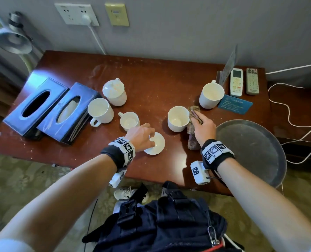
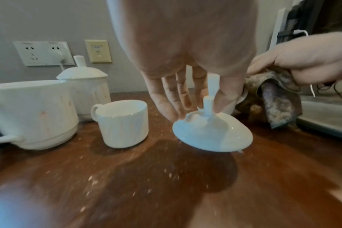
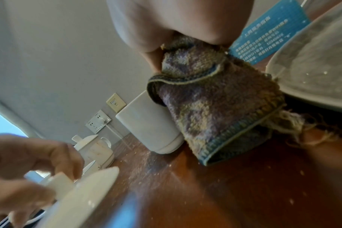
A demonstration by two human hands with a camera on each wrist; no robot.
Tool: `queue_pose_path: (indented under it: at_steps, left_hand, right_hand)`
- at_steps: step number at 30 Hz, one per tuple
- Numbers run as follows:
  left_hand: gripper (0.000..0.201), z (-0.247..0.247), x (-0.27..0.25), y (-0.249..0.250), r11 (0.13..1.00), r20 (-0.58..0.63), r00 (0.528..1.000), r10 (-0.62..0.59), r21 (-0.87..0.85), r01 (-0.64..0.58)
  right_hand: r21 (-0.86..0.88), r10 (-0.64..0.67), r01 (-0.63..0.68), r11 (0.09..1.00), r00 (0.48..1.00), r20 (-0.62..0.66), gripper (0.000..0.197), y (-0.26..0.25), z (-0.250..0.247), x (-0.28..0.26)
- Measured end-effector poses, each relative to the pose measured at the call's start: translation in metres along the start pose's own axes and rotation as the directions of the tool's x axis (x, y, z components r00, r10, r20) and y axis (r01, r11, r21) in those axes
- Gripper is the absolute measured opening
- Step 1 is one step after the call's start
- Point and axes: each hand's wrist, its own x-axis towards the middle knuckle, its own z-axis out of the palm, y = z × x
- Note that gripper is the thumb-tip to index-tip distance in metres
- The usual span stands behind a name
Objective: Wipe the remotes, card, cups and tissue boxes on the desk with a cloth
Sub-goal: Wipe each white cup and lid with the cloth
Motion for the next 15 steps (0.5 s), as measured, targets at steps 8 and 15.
queue_pose_path:
  at_steps: [8, 15]
  left_hand:
    - [0.019, -0.053, 0.017, 0.029, 0.995, -0.134, 0.991, 0.002, -0.101, -0.016]
    - [0.022, -0.070, 0.031, 0.034, 1.000, -0.098, 0.995, 0.009, -0.004, -0.009]
  right_hand:
    - [-0.027, 0.031, -0.030, 0.999, 0.998, 0.054, 0.030, -0.006, -0.017, 0.012]
    - [-0.018, 0.050, -0.048, 0.999, 0.995, 0.086, 0.031, -0.015, -0.033, 0.014]
